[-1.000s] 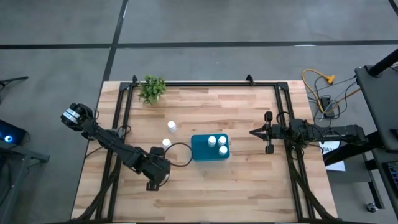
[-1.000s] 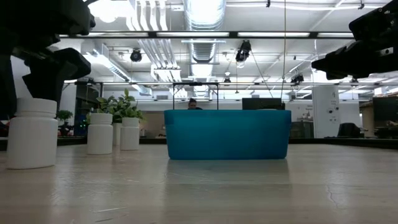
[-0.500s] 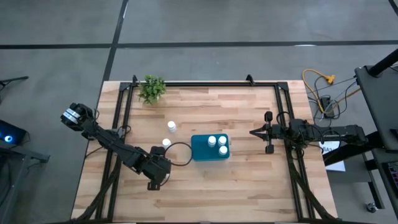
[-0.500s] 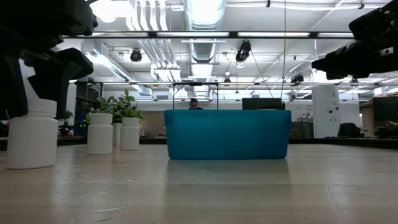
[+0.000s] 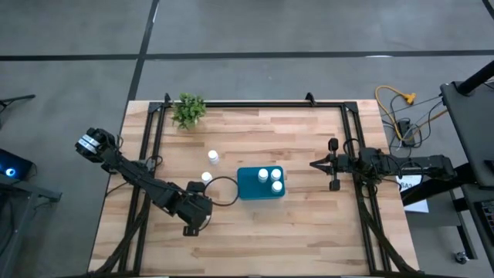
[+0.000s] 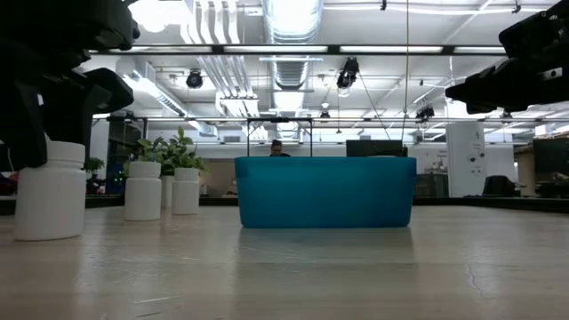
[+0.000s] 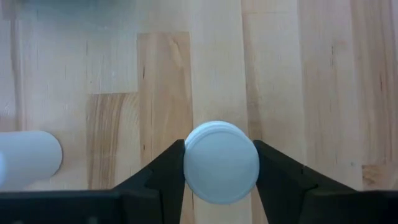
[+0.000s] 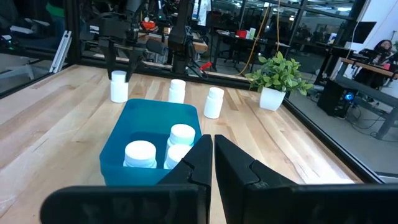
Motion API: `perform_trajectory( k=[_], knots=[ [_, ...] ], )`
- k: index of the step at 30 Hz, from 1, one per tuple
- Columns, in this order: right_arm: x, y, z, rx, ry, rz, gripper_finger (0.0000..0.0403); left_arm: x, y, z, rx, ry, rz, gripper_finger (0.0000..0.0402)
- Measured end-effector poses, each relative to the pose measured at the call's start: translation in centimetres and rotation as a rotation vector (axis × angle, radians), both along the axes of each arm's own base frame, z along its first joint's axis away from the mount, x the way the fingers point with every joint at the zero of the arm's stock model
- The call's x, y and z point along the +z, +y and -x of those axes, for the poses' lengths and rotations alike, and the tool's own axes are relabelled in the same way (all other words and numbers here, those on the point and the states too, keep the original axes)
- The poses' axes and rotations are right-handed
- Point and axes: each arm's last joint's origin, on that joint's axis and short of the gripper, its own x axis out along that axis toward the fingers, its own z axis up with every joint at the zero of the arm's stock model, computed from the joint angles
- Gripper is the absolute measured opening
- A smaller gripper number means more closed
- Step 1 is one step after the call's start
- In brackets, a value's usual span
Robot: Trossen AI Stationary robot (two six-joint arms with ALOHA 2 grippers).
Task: Pick and place pill bottles into a basket
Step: Put the white pill bottle into the blue bin
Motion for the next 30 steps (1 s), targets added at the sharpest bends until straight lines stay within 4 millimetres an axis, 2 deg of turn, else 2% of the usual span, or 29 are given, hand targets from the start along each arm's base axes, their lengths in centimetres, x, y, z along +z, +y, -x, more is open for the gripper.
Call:
perform_trajectory(
  k=[11,15,25,30],
  knots=[
    [0.0,0.0,0.0,0.0,0.0,0.0,0.0008,2.2,0.1,-0.9,-0.004,-0.008,-0.004,0.0145],
    [0.0,0.0,0.0,0.0,0.0,0.0,0.0008,3.6,0.6,-1.4,0.0,0.005,-0.02,0.0145],
    [0.0,0.0,0.0,0.0,0.0,0.0,0.0008,8.6,2.2,-3.2,0.022,-0.047,-0.051,0.0145],
    [0.0,0.0,0.0,0.0,0.0,0.0,0.0008,9.2,2.7,-4.5,-0.001,0.042,-0.114,0.0145]
  ],
)
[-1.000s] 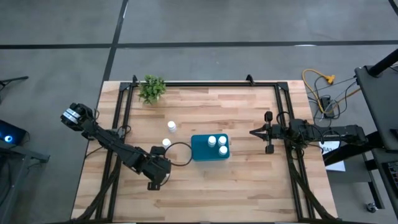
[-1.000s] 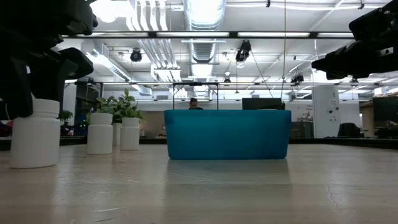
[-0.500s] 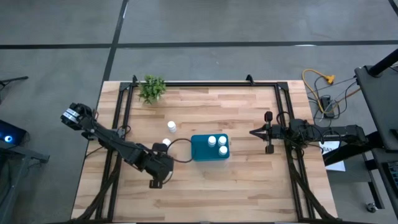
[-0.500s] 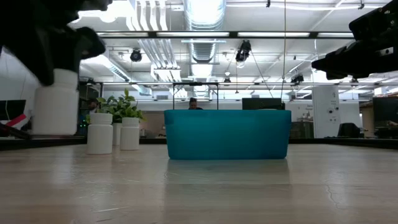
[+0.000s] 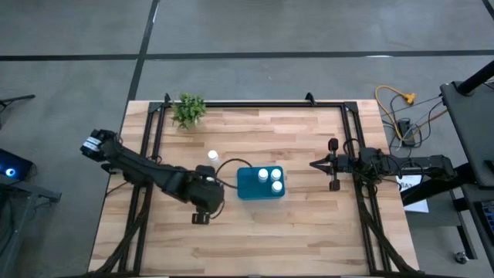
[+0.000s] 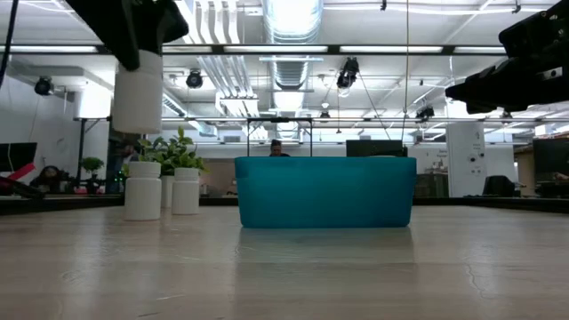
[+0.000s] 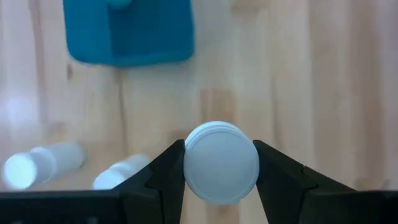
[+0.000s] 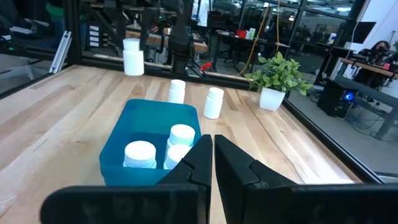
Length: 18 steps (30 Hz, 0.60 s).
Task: Pick and place pill bottles into a basket
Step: Put the white pill bottle into the blue bin
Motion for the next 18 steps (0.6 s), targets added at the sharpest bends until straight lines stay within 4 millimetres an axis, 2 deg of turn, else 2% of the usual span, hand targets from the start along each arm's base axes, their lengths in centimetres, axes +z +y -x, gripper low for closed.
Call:
perform_trajectory(
  k=[6,18],
  knots=[
    [0.0,0.0,0.0,-0.001,0.001,0.0,0.0008,0.3,0.2,-2.6,-0.031,0.044,-0.027,0.0145],
    [0.0,0.0,0.0,0.0,0.0,0.0,0.0008,2.7,1.5,-10.6,-0.093,-0.02,-0.044,0.0145]
  ],
)
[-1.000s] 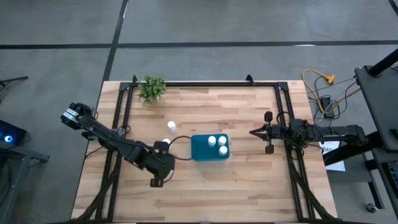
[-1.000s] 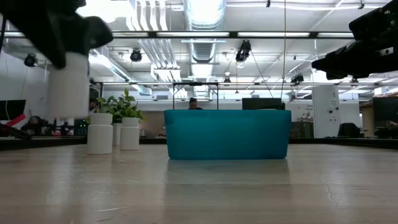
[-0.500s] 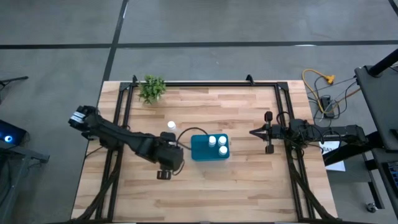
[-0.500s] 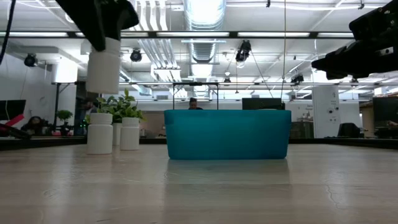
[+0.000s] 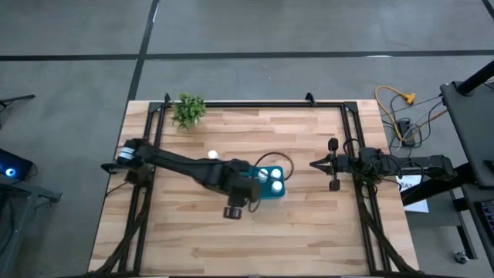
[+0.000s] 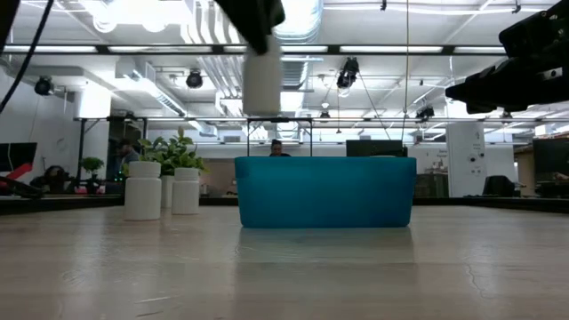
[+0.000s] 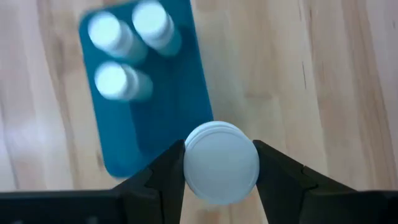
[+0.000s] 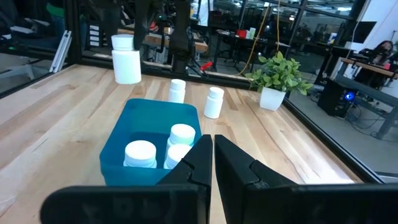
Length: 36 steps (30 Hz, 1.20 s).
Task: Pick and place pill bottles into a basket
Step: Put the white pill bottle into the blue bin
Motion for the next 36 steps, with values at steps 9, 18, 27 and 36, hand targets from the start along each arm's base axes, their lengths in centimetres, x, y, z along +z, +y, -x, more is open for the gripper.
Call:
perform_trajectory(
  k=[9,18,27,36],
  knots=[
    [0.0,0.0,0.0,0.0,0.0,0.0,0.0008,-0.3,1.7,-3.9,-0.011,0.028,-0.026,0.0145],
    [0.0,0.0,0.0,0.0,0.0,0.0,0.0008,-1.5,2.9,-6.1,-0.022,0.036,-0.04,0.0145],
    [0.0,0.0,0.0,0.0,0.0,0.0,0.0009,-1.8,4.3,-6.9,0.011,0.021,-0.036,0.0145],
    [0.0,0.0,0.0,0.0,0.0,0.0,0.0008,-1.8,4.8,-7.4,0.028,-0.027,-0.029,0.0145]
  ],
)
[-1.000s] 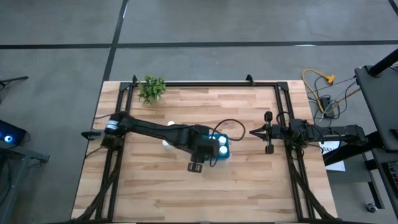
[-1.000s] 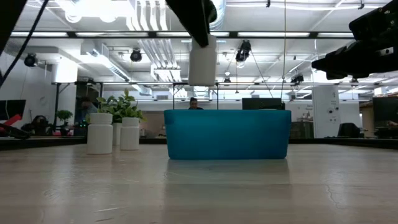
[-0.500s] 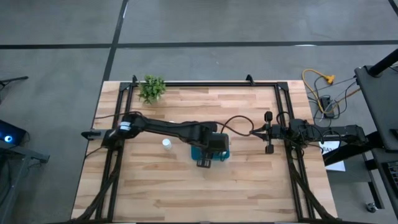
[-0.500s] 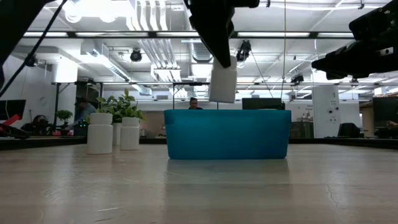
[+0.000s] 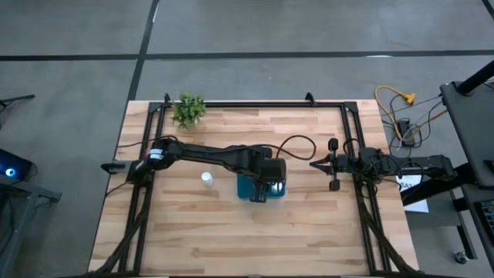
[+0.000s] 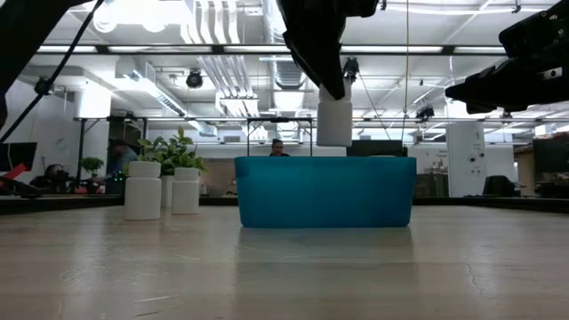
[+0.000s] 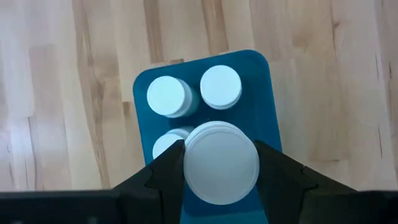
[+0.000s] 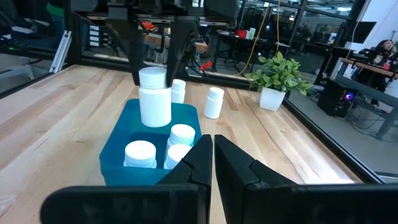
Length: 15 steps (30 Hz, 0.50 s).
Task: Pick and place pill bottles into a basket
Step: Put the white pill bottle into the blue bin
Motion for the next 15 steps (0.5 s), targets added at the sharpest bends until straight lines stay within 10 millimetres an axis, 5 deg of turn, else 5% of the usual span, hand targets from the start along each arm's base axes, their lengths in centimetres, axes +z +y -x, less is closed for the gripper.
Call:
perform_trajectory(
  k=[15],
  knots=[
    [0.0,0.0,0.0,0.0,-0.001,0.0,0.0008,-3.5,0.2,-0.3,0.012,0.024,-0.002,0.0145]
  ],
)
